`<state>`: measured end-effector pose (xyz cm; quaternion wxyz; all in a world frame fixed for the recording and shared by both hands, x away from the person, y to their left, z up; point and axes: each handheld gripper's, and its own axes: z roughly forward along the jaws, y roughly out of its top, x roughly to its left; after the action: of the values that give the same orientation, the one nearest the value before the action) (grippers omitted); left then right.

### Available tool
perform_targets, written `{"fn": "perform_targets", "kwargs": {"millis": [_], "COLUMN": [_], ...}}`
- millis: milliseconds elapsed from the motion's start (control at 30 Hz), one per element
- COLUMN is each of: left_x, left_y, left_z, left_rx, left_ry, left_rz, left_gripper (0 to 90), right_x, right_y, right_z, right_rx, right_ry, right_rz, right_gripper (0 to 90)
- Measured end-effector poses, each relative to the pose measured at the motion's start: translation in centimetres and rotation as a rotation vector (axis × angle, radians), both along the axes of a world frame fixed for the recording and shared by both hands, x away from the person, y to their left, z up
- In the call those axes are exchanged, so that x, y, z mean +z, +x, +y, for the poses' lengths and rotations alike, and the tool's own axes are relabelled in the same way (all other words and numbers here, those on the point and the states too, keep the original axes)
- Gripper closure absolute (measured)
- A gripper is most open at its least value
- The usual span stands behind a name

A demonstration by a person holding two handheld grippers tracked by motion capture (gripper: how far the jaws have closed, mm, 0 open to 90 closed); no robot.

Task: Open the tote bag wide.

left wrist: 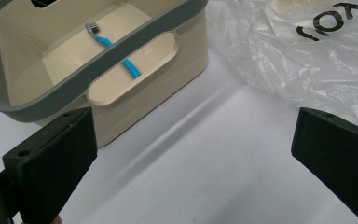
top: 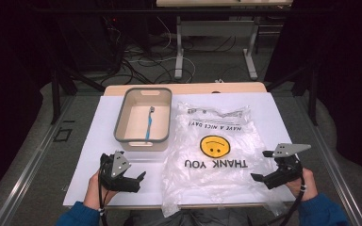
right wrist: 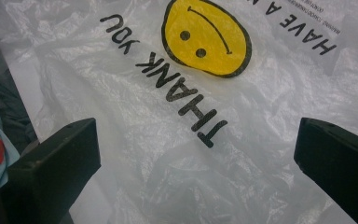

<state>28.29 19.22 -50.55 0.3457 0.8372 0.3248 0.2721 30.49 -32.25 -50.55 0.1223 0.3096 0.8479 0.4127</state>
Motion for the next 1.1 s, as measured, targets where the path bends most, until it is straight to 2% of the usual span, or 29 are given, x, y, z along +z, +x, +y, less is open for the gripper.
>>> {"fn": "perform_targets", "kwargs": {"millis": [67,167,367,400,467,567,700,733,767,800,833,867,900,933,1000,1033,1100], "left_x": [-0.1,-0.1,-0.1,-0.1,-0.2,-0.2,-0.4,-0.5,-0.5,-0.5,-0.6,-0.6,-0.6,-0.9,-0.8,-1.0,-1.0], "left_y": [0.0,0.1,0.2,0.3,0.4,0.4,0.4,0.4,0.3,0.4,0.4,0.5,0.5,0.5,0.6,0.5,0.5], "left_z": [-0.3,-0.8,-1.5,-1.6,-1.9,-2.3,-2.9,-3.1,-3.2,-3.3,-3.5,-3.5,-3.6,-3.8,-4.1,-4.3,-4.4], "left_rx": [0.003,-0.018,-0.023,-0.033,-0.035,-0.045,-0.051,-0.053,-0.057,-0.062,-0.059,-0.063,-0.071,-0.063,-0.088,-0.083,-0.086], "left_ry": [-0.007,0.02,-0.006,0.011,0.005,0.011,0.001,0.005,0.005,0.017,-0.004,0.005,0.012,-0.003,0.023,0.01,0.015], "left_rz": [-0.002,0.012,0.017,0.024,0.028,0.037,0.05,0.044,0.06,0.053,0.064,0.057,0.068,0.06,0.08,0.079,0.086], "left_gripper": [0.3,0.3,0.2,0.2,0.2,0.3,0.3,0.3,0.3,0.3,0.3,0.3,0.3,0.3,0.3,0.3,0.4], "right_x": [-0.1,-0.2,-0.3,-0.3,-0.4,-0.4,-0.5,-0.5,-0.5,-0.4,-0.5,-0.5,-0.6,-0.6,-0.6,-0.6,-0.6], "right_y": [0.1,0.1,0.2,0.3,0.4,0.4,0.5,0.4,0.5,0.5,0.5,0.5,0.5,0.5,0.5,0.5,0.5], "right_z": [0.1,0.1,-0.3,-0.3,-0.3,-0.4,-0.6,-0.6,-0.6,-0.6,-0.6,-0.6,-0.6,-0.6,-0.6,-0.6,-0.6], "right_rx": [0.001,-0.011,-0.022,-0.024,-0.024,-0.026,-0.038,-0.039,-0.043,-0.047,-0.051,-0.046,-0.045,-0.045,-0.047,-0.044,-0.047], "right_ry": [-0.002,-0.013,0.004,-0.009,0.002,-0.016,-0.008,-0.009,-0.009,-0.014,-0.012,-0.012,-0.018,-0.018,-0.02,-0.018,-0.022], "right_rz": [-0.002,0.016,0.031,0.043,0.043,0.065,0.056,0.056,0.057,0.052,0.058,0.063,0.065,0.065,0.065,0.067,0.066], "right_gripper": [0.1,0.5,0.5,0.4,0.0,0.0,0.0,0.0,0.0,0.0,0.0,0.0,0.0,0.0,0.0,0.0,0.0]}}
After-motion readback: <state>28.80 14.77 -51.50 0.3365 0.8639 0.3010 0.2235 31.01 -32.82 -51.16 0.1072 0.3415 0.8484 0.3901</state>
